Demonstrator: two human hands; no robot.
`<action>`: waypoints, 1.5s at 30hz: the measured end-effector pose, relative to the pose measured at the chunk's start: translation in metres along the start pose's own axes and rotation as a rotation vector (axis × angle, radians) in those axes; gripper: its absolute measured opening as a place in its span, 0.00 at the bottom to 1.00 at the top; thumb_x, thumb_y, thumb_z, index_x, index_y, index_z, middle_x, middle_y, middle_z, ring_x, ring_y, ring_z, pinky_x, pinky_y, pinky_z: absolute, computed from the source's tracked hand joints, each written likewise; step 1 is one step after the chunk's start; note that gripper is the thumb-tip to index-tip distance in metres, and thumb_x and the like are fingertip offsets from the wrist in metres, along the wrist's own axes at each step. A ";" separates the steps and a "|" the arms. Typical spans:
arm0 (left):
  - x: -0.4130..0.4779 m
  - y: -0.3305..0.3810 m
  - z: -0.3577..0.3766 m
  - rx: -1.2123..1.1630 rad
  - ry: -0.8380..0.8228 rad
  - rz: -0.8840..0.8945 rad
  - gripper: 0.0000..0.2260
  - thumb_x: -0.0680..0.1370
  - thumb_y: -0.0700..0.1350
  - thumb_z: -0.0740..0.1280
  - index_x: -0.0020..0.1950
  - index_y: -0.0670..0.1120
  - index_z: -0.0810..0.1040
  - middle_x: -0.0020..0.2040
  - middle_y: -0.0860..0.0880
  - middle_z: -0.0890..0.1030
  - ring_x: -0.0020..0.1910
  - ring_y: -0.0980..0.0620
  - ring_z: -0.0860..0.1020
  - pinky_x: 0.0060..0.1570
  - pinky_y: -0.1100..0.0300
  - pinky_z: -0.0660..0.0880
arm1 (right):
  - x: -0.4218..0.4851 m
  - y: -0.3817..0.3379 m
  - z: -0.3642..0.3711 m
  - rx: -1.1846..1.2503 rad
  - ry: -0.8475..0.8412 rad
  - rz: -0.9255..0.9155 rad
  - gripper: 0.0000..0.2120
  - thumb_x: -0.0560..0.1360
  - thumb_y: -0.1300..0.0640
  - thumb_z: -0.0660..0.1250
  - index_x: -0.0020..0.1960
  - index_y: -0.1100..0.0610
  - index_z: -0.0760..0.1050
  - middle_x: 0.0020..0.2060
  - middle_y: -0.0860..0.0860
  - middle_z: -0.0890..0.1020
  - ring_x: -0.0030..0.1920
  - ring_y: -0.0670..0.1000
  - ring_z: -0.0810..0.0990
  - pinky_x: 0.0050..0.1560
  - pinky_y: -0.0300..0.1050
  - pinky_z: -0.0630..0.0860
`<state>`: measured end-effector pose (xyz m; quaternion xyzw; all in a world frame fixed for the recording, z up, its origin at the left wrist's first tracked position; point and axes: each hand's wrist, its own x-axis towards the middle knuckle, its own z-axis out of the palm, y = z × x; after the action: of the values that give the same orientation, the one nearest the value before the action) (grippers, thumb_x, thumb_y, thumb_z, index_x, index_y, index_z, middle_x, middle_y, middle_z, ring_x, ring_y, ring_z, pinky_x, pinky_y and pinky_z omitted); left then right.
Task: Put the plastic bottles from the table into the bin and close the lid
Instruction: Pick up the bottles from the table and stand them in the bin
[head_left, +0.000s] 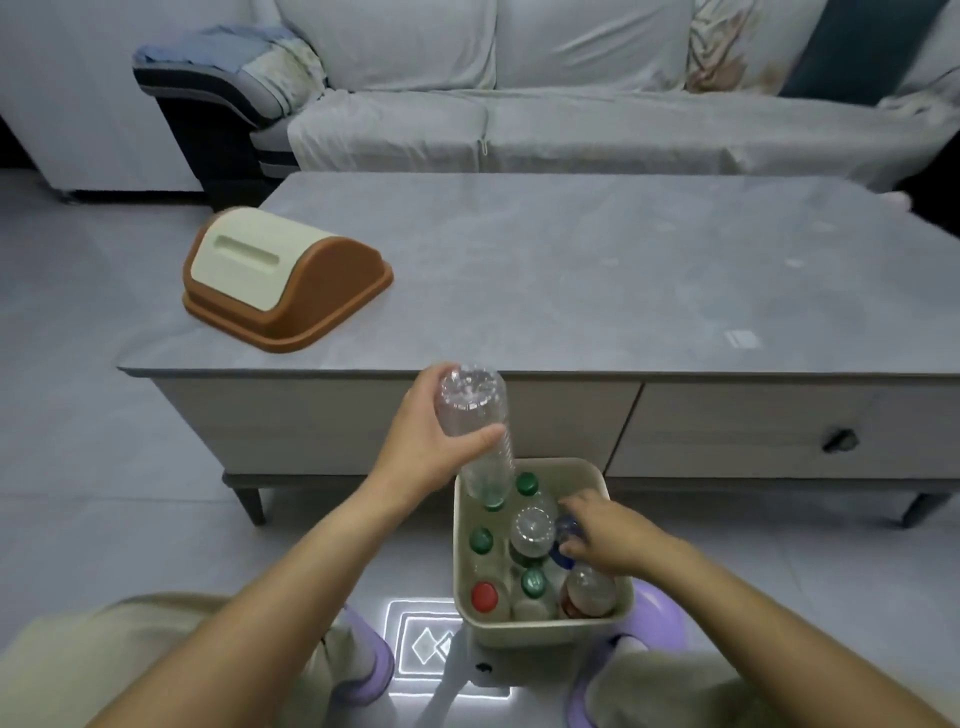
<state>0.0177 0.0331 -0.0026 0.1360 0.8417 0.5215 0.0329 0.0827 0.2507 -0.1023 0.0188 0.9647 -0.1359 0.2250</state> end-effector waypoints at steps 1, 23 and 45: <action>0.001 -0.009 0.002 0.024 0.001 -0.017 0.35 0.61 0.56 0.76 0.65 0.55 0.67 0.63 0.50 0.75 0.60 0.51 0.75 0.62 0.48 0.74 | 0.008 0.000 0.007 -0.042 -0.017 0.004 0.27 0.74 0.48 0.64 0.70 0.56 0.64 0.69 0.54 0.67 0.63 0.58 0.73 0.59 0.51 0.74; 0.037 -0.074 0.032 0.165 -0.015 -0.101 0.33 0.67 0.49 0.76 0.68 0.51 0.66 0.58 0.53 0.70 0.55 0.57 0.71 0.54 0.67 0.66 | 0.123 -0.018 0.034 -0.488 0.119 -0.131 0.16 0.79 0.53 0.56 0.66 0.50 0.65 0.63 0.59 0.73 0.63 0.58 0.72 0.61 0.52 0.65; 0.032 -0.176 0.139 0.909 -0.365 -0.073 0.37 0.74 0.66 0.45 0.77 0.48 0.40 0.79 0.46 0.50 0.78 0.47 0.48 0.73 0.39 0.46 | 0.096 0.053 0.081 -0.150 0.312 -0.135 0.28 0.78 0.37 0.45 0.71 0.48 0.65 0.63 0.53 0.77 0.64 0.56 0.68 0.65 0.63 0.66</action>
<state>-0.0198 0.0879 -0.2190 0.1961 0.9689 0.0673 0.1352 0.0366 0.2771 -0.2270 -0.0419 0.9943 -0.0740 0.0637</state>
